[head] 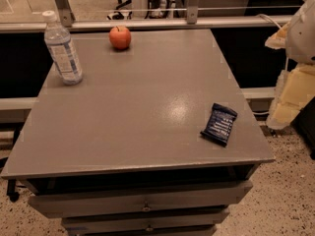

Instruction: Move rxbar blueberry near blue plastic bottle

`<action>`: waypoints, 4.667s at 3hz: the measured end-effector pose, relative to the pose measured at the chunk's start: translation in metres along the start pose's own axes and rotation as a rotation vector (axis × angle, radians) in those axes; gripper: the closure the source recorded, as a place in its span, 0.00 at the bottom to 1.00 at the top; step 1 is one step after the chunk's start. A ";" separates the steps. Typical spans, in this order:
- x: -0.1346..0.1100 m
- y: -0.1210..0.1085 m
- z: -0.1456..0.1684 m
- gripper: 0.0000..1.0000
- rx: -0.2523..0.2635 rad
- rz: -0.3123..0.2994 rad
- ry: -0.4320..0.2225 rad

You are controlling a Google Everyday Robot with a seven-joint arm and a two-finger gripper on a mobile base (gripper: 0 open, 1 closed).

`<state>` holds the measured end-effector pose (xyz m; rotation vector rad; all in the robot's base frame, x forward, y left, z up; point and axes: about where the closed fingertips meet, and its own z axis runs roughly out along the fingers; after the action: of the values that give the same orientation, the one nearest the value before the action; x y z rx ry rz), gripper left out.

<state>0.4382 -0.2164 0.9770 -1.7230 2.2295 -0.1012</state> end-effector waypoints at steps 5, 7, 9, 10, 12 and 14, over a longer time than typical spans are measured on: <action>-0.011 -0.004 0.120 0.00 -0.162 0.148 -0.262; -0.014 0.001 0.153 0.16 -0.246 0.207 -0.336; -0.025 0.009 0.150 0.63 -0.330 0.227 -0.373; -0.027 0.009 0.140 0.86 -0.341 0.230 -0.382; -0.030 0.002 0.120 1.00 -0.340 0.232 -0.395; -0.118 -0.013 0.125 1.00 -0.352 0.150 -0.464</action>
Offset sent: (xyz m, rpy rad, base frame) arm 0.0033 0.0030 -0.0103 0.0685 -0.0096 0.0088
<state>0.5132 -0.0898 0.8862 -1.5253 2.0900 0.6911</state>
